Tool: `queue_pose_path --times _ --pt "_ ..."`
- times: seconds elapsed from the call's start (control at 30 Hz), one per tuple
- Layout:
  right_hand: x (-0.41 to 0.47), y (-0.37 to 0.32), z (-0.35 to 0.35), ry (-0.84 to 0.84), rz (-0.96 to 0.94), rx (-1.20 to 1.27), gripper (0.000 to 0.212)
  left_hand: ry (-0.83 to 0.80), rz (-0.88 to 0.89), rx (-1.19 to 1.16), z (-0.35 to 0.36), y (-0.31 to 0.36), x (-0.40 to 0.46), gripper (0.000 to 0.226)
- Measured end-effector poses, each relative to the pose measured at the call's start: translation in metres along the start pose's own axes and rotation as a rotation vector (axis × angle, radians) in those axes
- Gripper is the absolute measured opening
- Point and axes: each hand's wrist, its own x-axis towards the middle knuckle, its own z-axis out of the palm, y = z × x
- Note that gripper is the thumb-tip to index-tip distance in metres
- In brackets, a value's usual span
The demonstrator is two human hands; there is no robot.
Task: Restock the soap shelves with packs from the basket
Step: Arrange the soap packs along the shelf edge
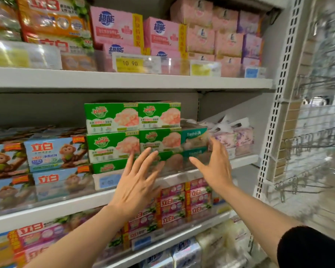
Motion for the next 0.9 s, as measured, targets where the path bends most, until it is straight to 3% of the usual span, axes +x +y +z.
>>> queue_pose_path --times 0.13,0.27,0.43,0.53,0.63,0.73,0.8,0.9 --pt "0.011 0.054 -0.032 -0.003 0.051 -0.081 0.078 -0.064 0.072 -0.042 0.013 0.046 0.068 0.069" --pt "0.04 0.088 -0.055 -0.055 0.072 -0.091 0.08 -0.198 -0.02 -0.036 0.009 0.064 0.119 0.085" --pt "0.06 0.106 -0.05 -0.066 0.067 -0.008 0.092 -0.364 -0.036 0.226 0.013 0.069 0.153 0.101" --pt "0.071 0.103 -0.039 -0.01 0.073 0.052 0.101 -0.428 -0.085 0.25 0.015 0.072 0.165 0.108" --pt "0.079 0.094 -0.024 0.049 0.132 0.066 0.101 -0.427 -0.143 0.19 0.011 0.071 0.184 0.096" --pt "0.079 0.09 -0.007 0.124 0.158 0.028 0.085 -0.557 -0.182 0.119 0.003 0.063 0.212 0.072" --pt "0.08 0.091 0.004 0.199 0.137 0.006 0.073 -0.676 -0.186 0.071 -0.003 0.057 0.226 0.085" --pt "0.078 0.09 0.012 0.158 0.215 0.107 0.111 -0.809 -0.169 0.062 -0.007 0.053 0.234 0.103"
